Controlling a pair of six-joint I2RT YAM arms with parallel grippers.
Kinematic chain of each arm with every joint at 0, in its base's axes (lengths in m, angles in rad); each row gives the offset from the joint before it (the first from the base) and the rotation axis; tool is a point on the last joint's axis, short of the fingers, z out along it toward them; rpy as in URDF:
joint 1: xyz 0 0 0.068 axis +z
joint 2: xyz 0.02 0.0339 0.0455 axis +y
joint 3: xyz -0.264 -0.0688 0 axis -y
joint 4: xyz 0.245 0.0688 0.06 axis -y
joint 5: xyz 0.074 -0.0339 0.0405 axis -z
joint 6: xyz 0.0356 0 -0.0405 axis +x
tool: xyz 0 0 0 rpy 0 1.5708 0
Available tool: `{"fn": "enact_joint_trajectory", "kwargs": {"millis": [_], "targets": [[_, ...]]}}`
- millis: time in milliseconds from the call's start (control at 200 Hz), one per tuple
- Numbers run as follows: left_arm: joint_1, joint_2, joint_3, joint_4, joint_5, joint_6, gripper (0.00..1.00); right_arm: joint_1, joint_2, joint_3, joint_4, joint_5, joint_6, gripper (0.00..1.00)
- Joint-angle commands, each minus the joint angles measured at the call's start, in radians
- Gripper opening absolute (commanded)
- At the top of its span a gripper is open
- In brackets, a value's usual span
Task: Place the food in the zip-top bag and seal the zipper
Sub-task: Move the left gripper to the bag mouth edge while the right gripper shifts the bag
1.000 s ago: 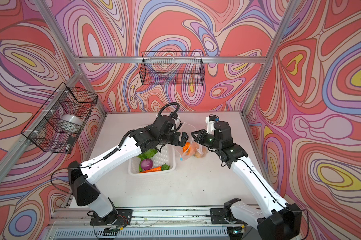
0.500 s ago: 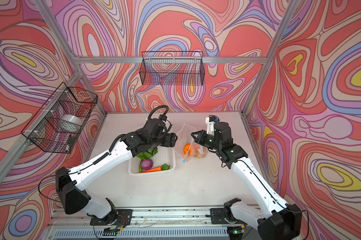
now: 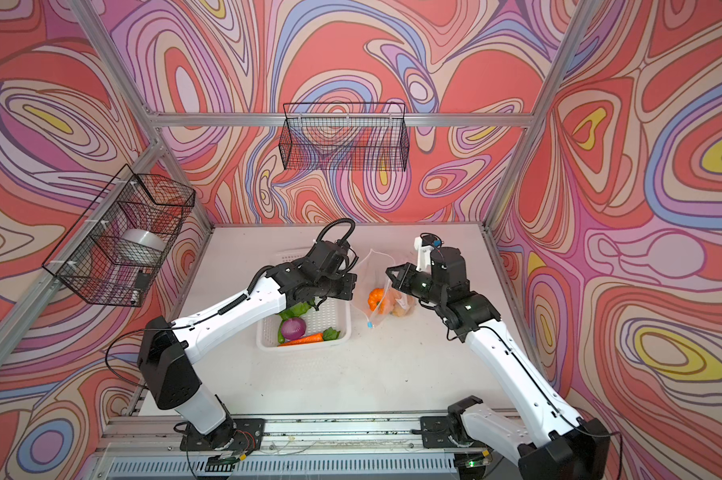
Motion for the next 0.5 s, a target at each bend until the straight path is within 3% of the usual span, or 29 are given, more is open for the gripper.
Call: {"fn": "enact_joint_trajectory", "kwargs": {"millis": [0,75,135,335,496], "targets": [[-0.004,-0.042,0.031,0.031,0.073,-0.031,0.00,0.005,-0.026,0.055,-0.131,0.157,-0.110,0.00],[-0.004,-0.068,0.033,0.051,0.155,-0.072,0.00,0.005,-0.043,0.113,-0.222,0.281,-0.176,0.00],[-0.013,-0.091,0.028,0.076,0.221,-0.120,0.00,0.005,-0.060,0.153,-0.260,0.316,-0.215,0.00],[-0.030,-0.164,-0.068,0.309,0.357,-0.289,0.00,0.004,-0.069,0.291,-0.331,0.325,-0.291,0.00],[-0.028,-0.138,-0.078,0.319,0.381,-0.322,0.00,0.005,-0.032,0.276,-0.295,0.268,-0.270,0.00]]}}
